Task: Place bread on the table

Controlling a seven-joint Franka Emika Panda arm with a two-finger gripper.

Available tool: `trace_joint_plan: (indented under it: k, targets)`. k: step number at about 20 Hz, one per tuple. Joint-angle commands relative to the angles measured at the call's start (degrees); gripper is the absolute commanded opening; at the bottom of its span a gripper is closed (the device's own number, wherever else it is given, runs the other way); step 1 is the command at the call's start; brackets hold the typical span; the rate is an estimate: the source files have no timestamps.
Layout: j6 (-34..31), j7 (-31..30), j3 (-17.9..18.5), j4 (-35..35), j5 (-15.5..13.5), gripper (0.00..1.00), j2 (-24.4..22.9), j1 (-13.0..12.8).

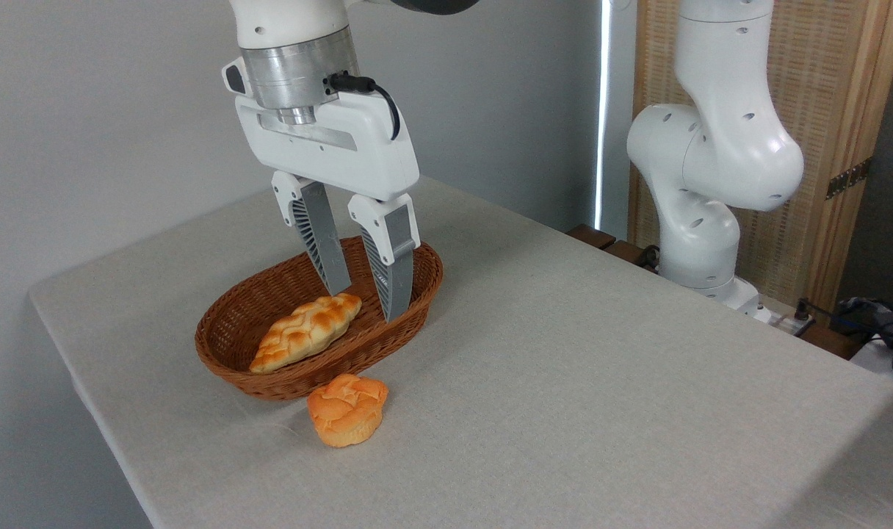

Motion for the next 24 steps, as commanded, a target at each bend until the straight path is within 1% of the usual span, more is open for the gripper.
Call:
trace_joint_plan:
  k: [1, 2, 3, 4, 7, 9, 10, 11, 18, 24]
  targets:
    - [-2.0, -1.2, -0.1, 0.3, -0.2, 1.00, -0.8, 0.6]
    - [-2.0, -1.0, 0.0, 0.3, -0.8, 1.00, -0.8, 0.6]
    - [-1.9, -0.8, 0.1, 0.3, -2.1, 1.00, -0.9, 0.7]
    - [-1.9, -0.7, 0.7, 0.3, -2.8, 1.00, -1.1, 0.7]
    - [-1.1, -0.7, 1.3, 0.2, -3.2, 1.00, -1.6, 0.6]
    - [-0.7, -0.3, 2.3, 0.2, -4.5, 1.00, -2.0, 0.7]
    - [-0.6, 0.5, 2.7, 0.2, -5.5, 1.00, -2.1, 0.7]
    - [-0.6, 1.7, 3.2, 0.2, -5.8, 1.00, -2.2, 0.6]
    - [-0.7, 5.1, 3.6, -0.1, -5.8, 1.00, -2.4, 0.6]
    - [-1.3, 5.5, 3.6, -0.2, -5.8, 1.00, -2.4, 0.6]
